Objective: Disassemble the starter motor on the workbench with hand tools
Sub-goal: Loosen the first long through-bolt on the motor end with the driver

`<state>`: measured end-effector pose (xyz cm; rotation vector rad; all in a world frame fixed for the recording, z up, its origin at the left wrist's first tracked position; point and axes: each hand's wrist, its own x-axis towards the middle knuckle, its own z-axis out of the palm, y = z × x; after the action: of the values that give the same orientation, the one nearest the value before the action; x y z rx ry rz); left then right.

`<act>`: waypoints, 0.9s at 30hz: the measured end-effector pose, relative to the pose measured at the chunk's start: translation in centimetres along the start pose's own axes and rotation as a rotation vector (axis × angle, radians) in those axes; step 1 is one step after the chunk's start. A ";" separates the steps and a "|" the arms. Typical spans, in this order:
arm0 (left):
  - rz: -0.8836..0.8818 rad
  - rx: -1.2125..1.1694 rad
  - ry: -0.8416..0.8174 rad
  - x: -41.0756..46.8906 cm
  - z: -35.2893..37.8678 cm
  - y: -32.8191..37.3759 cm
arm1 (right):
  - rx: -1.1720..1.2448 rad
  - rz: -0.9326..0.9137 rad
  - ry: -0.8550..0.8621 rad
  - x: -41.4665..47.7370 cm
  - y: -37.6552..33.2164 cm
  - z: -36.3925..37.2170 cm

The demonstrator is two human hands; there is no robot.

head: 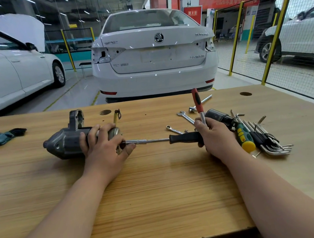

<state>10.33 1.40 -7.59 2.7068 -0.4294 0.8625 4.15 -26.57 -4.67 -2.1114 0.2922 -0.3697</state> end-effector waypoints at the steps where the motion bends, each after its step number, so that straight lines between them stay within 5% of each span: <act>1: -0.001 0.007 -0.006 0.0 0.0 0.0 | 0.040 0.000 -0.001 0.0 0.0 0.0; 12: -0.004 -0.003 0.011 0.1 0.0 0.2 | 1.125 0.433 -0.175 0.7 0.0 0.3; 24: -0.008 -0.012 -0.010 0.0 -0.1 0.2 | 0.280 0.147 -0.092 0.4 0.0 0.5; 27: -0.017 -0.012 -0.007 0.0 -0.1 0.2 | 0.303 0.125 -0.085 0.5 0.2 0.4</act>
<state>10.24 1.28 -7.48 2.6994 -0.4117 0.8438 4.72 -26.55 -5.01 -1.7972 0.2964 -0.2332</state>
